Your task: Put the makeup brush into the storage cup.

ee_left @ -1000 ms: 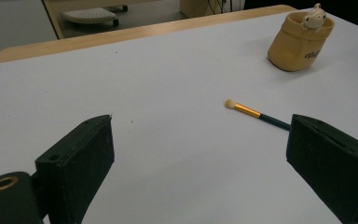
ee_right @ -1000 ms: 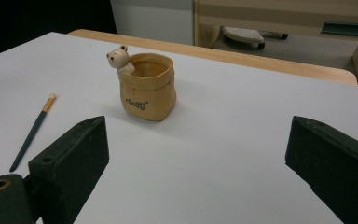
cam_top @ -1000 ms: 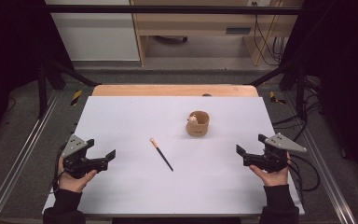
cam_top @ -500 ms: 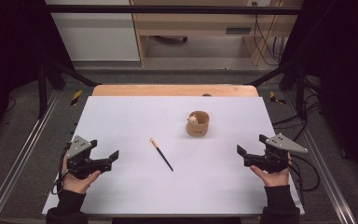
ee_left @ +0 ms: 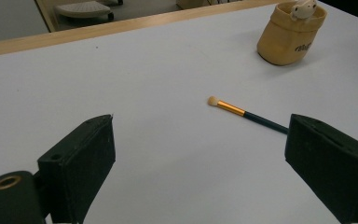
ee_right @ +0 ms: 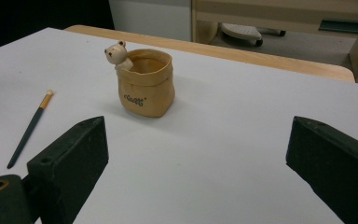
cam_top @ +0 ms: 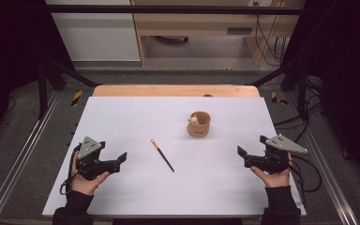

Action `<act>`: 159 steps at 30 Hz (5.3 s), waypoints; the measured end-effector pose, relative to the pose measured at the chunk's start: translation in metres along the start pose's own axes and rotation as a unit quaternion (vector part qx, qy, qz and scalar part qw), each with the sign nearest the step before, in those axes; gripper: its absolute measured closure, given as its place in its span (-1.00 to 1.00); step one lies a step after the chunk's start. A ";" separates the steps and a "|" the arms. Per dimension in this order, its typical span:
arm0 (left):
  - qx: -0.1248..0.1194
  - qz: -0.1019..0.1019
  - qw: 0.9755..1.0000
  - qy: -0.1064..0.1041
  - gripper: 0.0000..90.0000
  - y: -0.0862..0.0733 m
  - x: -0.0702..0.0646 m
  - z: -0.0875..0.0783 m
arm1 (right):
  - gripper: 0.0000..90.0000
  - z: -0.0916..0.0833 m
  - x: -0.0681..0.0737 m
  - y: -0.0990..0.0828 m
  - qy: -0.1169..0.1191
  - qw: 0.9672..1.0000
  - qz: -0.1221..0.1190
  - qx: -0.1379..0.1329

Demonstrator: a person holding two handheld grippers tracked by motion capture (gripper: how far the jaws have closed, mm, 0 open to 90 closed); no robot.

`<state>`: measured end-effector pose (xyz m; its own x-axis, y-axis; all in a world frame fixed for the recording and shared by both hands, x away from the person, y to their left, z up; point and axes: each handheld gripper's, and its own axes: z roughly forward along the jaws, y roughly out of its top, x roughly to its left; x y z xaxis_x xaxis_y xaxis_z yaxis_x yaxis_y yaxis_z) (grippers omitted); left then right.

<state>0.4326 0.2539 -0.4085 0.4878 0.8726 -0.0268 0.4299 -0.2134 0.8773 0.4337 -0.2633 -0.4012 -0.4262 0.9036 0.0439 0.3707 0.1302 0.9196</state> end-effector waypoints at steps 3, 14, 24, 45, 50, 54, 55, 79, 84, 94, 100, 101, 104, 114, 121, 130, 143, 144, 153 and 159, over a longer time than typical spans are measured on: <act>0.000 0.001 1.000 0.001 -0.81 0.000 -0.004 0.002 | -0.87 0.000 0.000 0.000 0.001 1.000 0.000 0.000; 0.008 0.007 1.000 0.001 -0.78 0.000 -0.018 0.013 | -0.87 0.001 0.002 0.000 0.001 1.000 -0.004 0.003; 0.018 0.019 1.000 -0.007 -0.75 0.002 -0.036 0.026 | -0.87 0.002 0.005 0.001 0.001 1.000 -0.010 0.006; 0.036 0.025 0.999 -0.011 -0.69 0.013 -0.069 0.062 | -0.86 0.000 0.006 0.003 0.000 1.000 -0.007 0.002; 0.044 0.025 0.999 -0.012 -0.68 0.013 -0.076 0.070 | -0.86 0.000 0.007 0.003 0.002 1.000 -0.006 0.002; 0.052 0.025 0.998 -0.007 -0.65 0.012 -0.079 0.075 | -0.86 0.000 0.007 0.003 0.002 1.000 -0.006 0.003; 0.056 0.023 0.998 -0.005 -0.64 0.012 -0.080 0.076 | -0.86 0.000 0.007 0.003 0.002 1.000 -0.006 0.003; 0.096 0.021 0.995 0.019 -0.27 0.001 -0.096 0.107 | -0.86 0.002 0.009 0.003 0.004 1.000 -0.010 0.006; 0.107 0.022 0.994 0.020 -0.22 -0.002 -0.097 0.113 | -0.86 0.003 0.010 0.003 0.005 1.000 -0.010 0.008; 0.117 0.011 0.993 0.017 -0.08 -0.005 -0.100 0.121 | -0.86 0.003 0.010 0.003 0.005 1.000 -0.013 0.010; 0.120 0.004 0.993 0.017 -0.02 -0.005 -0.101 0.124 | -0.86 0.004 0.010 0.002 0.006 1.000 -0.011 0.010; 0.122 0.004 0.992 0.017 -0.01 -0.005 -0.101 0.125 | -0.86 0.004 0.010 0.002 0.006 1.000 -0.011 0.011; 0.126 0.004 0.992 0.016 0.03 -0.006 -0.101 0.126 | -0.86 0.004 0.010 0.002 0.007 1.000 -0.012 0.011; 0.143 0.003 0.990 0.011 0.22 -0.007 -0.100 0.129 | -0.86 0.004 0.010 0.002 0.006 1.000 -0.012 0.013; 0.148 0.003 0.989 0.006 0.37 -0.008 -0.099 0.129 | -0.86 0.004 0.011 0.002 0.006 1.000 -0.014 0.013; 0.155 0.007 0.988 0.002 0.53 -0.007 -0.096 0.128 | -0.86 0.004 0.011 0.002 0.007 1.000 -0.014 0.014; 0.166 0.013 0.986 -0.004 0.67 -0.007 -0.091 0.125 | -0.86 0.004 0.011 0.002 0.006 1.000 -0.015 0.015; 0.166 0.014 0.986 -0.003 0.69 -0.007 -0.091 0.125 | -0.86 0.004 0.011 0.002 0.006 1.000 -0.016 0.016; 0.173 0.026 0.985 0.004 0.79 -0.006 -0.088 0.123 | -0.86 0.004 0.010 0.002 0.006 1.000 -0.016 0.016; 0.176 0.030 0.984 0.000 0.83 -0.006 -0.085 0.122 | -0.86 0.005 0.011 0.002 0.006 1.000 -0.017 0.017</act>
<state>0.4814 0.1273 -0.4698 0.5208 0.8534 0.0196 0.6373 -0.4040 0.6563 0.4337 -0.2516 -0.4010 -0.4494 0.8932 0.0183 0.3838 0.1745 0.9068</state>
